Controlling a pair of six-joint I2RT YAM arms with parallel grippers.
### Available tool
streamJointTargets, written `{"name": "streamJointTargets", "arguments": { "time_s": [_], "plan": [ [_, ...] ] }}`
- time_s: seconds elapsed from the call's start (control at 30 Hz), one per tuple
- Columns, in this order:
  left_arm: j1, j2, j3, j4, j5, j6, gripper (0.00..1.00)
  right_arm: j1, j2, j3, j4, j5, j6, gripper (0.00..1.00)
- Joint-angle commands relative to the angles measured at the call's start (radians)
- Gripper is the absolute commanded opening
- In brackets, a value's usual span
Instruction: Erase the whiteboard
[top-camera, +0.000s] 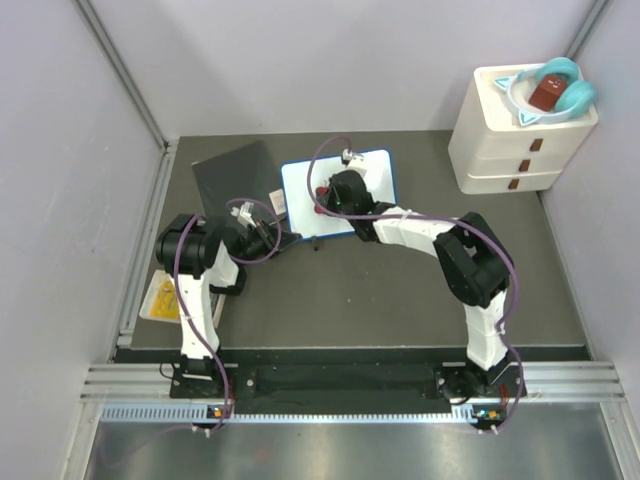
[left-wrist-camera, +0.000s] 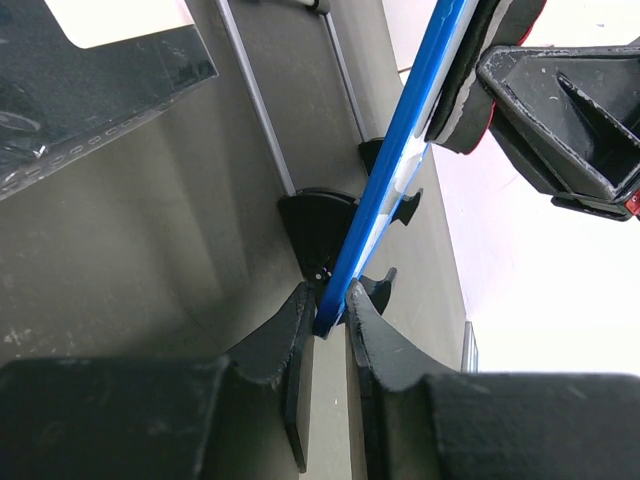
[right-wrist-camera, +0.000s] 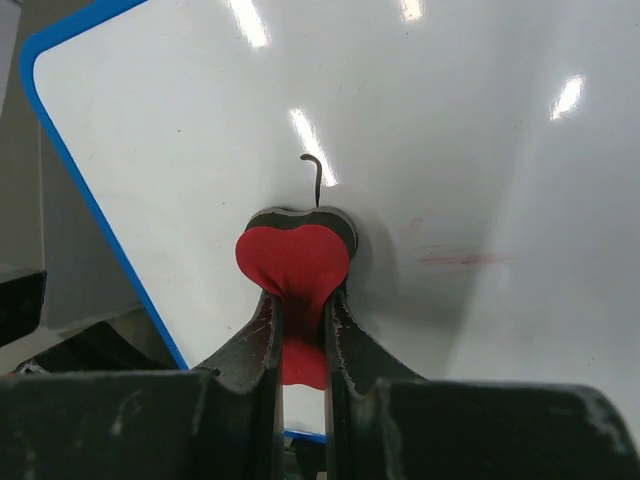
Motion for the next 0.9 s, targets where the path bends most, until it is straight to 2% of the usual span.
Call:
{"name": "streamJointTargets", "arguments": {
  "time_s": [0.0,0.23,0.33,0.53,0.87],
  "plan": [
    [-0.001,0.04,-0.017,0.214,-0.03,0.043,0.0,-0.095,0.006,-0.026,-0.079,0.051,0.014,0.0],
    [-0.001,0.04,-0.016,0.212,-0.031,0.041,0.0,-0.267,-0.077,-0.082,-0.103,0.031,0.016,0.0],
    [-0.001,0.041,-0.016,0.212,-0.033,0.041,0.0,-0.282,-0.098,-0.083,-0.12,0.055,-0.007,0.0],
    [-0.004,0.04,-0.016,0.214,-0.033,0.041,0.0,-0.268,-0.084,-0.082,-0.085,-0.001,-0.016,0.0],
    [-0.006,0.034,-0.019,0.212,-0.023,0.046,0.0,-0.126,0.018,0.055,-0.12,0.014,-0.007,0.0]
  ]
}}
